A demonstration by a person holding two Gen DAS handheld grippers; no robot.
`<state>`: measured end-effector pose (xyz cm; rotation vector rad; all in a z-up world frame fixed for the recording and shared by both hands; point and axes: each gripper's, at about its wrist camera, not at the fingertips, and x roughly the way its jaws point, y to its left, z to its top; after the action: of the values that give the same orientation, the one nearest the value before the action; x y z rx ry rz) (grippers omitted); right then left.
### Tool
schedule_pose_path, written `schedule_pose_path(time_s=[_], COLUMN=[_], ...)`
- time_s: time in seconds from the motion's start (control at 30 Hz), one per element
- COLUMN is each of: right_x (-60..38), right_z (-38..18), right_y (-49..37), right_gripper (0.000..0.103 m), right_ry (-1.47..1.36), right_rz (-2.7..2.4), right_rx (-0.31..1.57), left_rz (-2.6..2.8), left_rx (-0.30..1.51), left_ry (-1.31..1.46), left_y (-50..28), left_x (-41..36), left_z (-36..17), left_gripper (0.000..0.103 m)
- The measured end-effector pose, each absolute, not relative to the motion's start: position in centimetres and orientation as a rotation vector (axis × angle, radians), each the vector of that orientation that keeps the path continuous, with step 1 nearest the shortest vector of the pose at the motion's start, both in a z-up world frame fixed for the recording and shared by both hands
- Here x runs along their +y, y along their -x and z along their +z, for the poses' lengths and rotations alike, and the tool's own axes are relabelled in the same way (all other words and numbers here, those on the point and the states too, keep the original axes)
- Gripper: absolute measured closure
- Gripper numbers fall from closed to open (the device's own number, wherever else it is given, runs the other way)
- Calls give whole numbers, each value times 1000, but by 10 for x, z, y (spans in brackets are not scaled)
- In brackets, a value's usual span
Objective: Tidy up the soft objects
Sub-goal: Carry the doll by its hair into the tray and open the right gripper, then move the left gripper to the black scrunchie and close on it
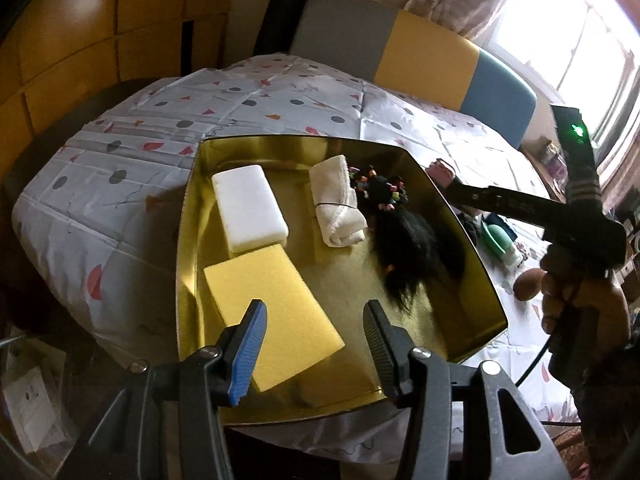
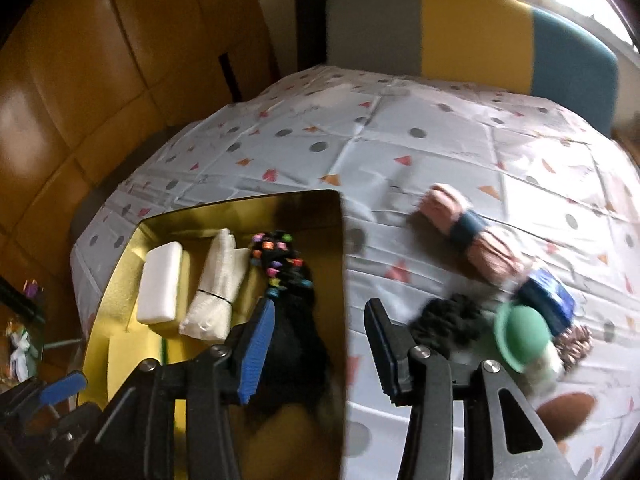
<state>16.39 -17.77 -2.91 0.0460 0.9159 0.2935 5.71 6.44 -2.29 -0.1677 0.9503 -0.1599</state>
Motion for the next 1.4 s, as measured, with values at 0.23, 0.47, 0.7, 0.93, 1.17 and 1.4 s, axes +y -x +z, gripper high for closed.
schedule_pose_path(time_s=[0.23, 0.47, 0.7, 0.93, 1.17, 1.4], right_x=[-219, -260, -322, -389, -415, -424], right_z=[-27, -25, -21, -36, -33, -29], right_y=[-143, -123, -108, -94, -93, -89], right_gripper=[50, 46, 40, 40, 36, 33], right_ry=[-99, -94, -128, -276, -378, -446], right_rz=[242, 178, 56, -71, -122, -132], right_rx=[894, 875, 837, 797, 772, 748], left_rz=[-181, -215, -338, -496, -572, -576], left_rx=[949, 937, 905, 889, 966, 1050], left_ry=[120, 76, -46, -200, -342, -485], left_y=[-58, -63, -76, -100, -139, -180], left_x=[49, 28, -15, -87, -152, -196], left_z=[-19, -9, 9, 23, 0, -35], left_gripper=[53, 53, 53, 53, 53, 53])
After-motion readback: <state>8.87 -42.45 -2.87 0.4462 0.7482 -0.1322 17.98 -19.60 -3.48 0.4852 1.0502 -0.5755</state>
